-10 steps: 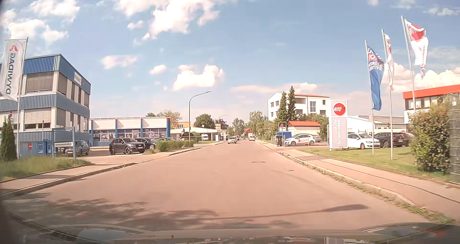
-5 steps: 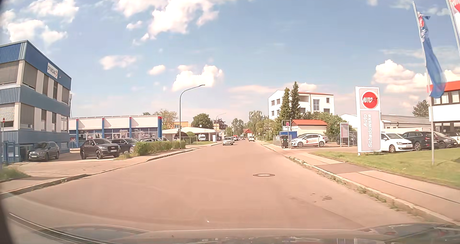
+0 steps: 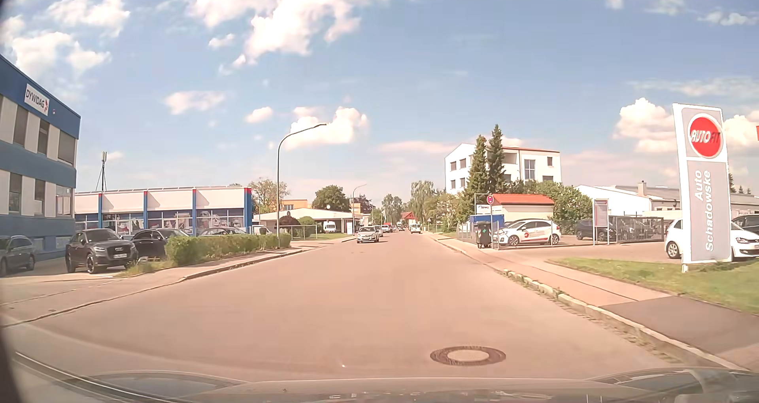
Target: Follow the waypoints while adhering to traffic rules and regulations
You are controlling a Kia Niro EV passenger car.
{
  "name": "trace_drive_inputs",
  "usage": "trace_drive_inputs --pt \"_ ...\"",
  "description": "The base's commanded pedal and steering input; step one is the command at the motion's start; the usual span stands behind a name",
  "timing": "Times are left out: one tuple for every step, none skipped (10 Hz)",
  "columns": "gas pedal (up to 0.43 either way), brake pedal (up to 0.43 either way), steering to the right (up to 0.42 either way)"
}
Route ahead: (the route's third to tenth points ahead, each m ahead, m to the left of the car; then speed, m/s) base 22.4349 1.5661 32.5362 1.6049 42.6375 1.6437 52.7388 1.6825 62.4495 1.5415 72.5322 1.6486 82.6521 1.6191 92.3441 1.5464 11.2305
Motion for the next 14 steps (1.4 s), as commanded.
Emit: trace_drive_inputs --pt "0.059 0.018 0.001" --pt "0.028 0.018 0.001" --pt "0.02 0.018 0.001" --pt "0.008 0.018 0.001" --pt "0.008 0.018 0.001" --pt "0.0 0.018 0.002" --pt "0.0 0.018 0.001" --pt "0.0 0.018 0.0" --pt "0.0 0.018 0.0" --pt "0.0 0.018 -0.002" --pt "0.0 0.018 -0.003" --pt "0.0 0.018 -0.003" --pt "0.0 0.018 -0.003" --pt "0.0 0.018 -0.003"
